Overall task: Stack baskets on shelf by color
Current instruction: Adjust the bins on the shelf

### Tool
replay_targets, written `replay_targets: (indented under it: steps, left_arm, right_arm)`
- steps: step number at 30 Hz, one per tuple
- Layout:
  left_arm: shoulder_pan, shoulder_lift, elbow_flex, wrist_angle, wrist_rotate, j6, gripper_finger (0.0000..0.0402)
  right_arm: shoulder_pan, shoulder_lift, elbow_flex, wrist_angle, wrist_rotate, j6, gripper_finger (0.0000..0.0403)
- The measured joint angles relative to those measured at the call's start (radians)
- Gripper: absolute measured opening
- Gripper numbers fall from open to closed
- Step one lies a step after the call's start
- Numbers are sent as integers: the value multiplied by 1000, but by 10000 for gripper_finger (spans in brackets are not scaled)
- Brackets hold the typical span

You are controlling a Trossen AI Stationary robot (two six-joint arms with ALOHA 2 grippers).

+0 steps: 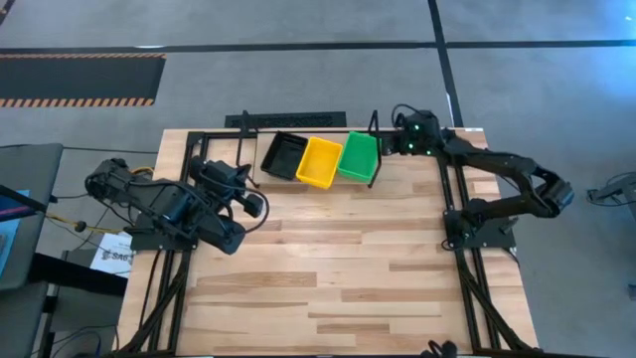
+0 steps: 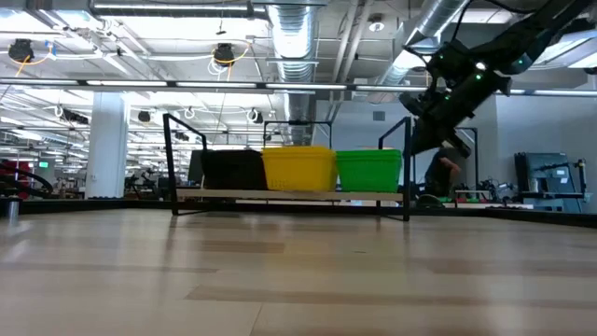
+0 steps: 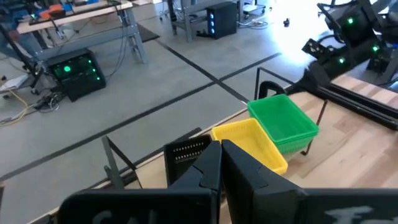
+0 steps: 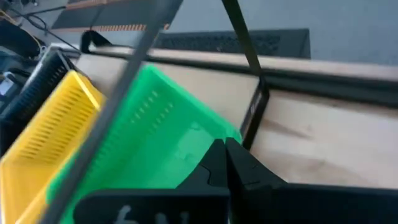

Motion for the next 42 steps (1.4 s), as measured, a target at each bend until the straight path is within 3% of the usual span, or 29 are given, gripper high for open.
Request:
replay_targets:
  steps: [7,12,16,32,42]
  left_arm:
    - [0,-7,0,1,6,3,0]
    - [0,-6,0,1,7,1,0]
    - [0,-6,0,0,7,0,0]
    - [0,-6,0,0,23,-5,0]
    - [0,-6,0,0,25,-5,0]
  right_arm:
    - [2,11,52,-34,0,-28,0]
    - [9,11,55,-206,8,-83,0]
    - [25,11,54,-315,88,-110,0]
    - [87,12,54,-273,179,-106,0]
    - [91,12,54,-164,155,-78,0]
